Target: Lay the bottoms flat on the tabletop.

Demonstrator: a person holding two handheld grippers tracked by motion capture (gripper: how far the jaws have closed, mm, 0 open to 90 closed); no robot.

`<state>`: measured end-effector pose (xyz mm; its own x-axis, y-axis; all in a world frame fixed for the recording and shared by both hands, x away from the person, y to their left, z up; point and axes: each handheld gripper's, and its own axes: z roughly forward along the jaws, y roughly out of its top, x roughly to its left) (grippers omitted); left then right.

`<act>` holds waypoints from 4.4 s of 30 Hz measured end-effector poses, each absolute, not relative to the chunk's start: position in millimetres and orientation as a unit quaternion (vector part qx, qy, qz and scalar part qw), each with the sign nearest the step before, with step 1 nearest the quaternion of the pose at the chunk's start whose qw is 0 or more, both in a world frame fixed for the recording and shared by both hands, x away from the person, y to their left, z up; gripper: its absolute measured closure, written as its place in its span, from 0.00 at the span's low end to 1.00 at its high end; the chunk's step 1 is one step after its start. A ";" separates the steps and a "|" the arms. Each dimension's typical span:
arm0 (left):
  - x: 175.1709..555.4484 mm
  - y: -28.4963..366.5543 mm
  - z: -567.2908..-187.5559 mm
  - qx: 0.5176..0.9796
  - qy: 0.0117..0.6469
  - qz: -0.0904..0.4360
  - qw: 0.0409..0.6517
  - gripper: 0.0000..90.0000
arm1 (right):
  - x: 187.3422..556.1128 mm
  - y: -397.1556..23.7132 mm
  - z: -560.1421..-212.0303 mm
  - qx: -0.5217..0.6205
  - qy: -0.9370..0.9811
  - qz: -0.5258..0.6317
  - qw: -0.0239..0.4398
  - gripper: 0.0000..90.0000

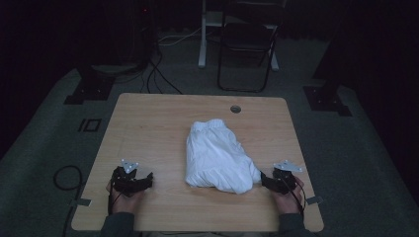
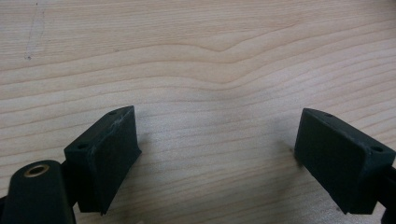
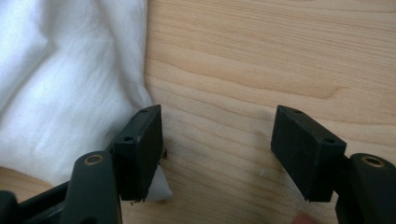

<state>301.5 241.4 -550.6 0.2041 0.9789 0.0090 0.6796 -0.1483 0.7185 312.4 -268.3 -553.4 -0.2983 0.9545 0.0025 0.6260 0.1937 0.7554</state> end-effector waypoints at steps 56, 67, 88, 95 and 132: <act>279.2 185.6 -511.3 0.768 0.462 0.223 0.383 0.48 | 284.5 -258.2 -529.0 0.493 0.727 0.406 0.253 0.58; 281.0 151.0 -493.1 0.787 0.412 0.216 0.406 0.47 | 292.1 -245.4 -540.2 0.488 0.747 0.384 0.237 0.64; 288.4 88.8 -483.2 0.818 0.342 0.177 0.427 0.43 | 299.3 -245.8 -549.3 0.502 0.750 0.382 0.201 0.73; 293.6 68.8 -480.6 0.827 0.321 0.171 0.428 0.41 | 299.6 -247.1 -550.3 0.503 0.747 0.388 0.196 0.73; 310.6 69.3 -494.7 0.835 0.329 0.213 0.386 0.97 | 300.0 -249.6 -551.2 0.505 0.746 0.392 0.189 0.73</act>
<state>310.6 69.3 -494.7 0.6922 0.7144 0.1020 0.3850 -0.4852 0.7851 300.0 -249.6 -551.2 -0.4194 0.9006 0.1145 0.6044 0.1829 0.7754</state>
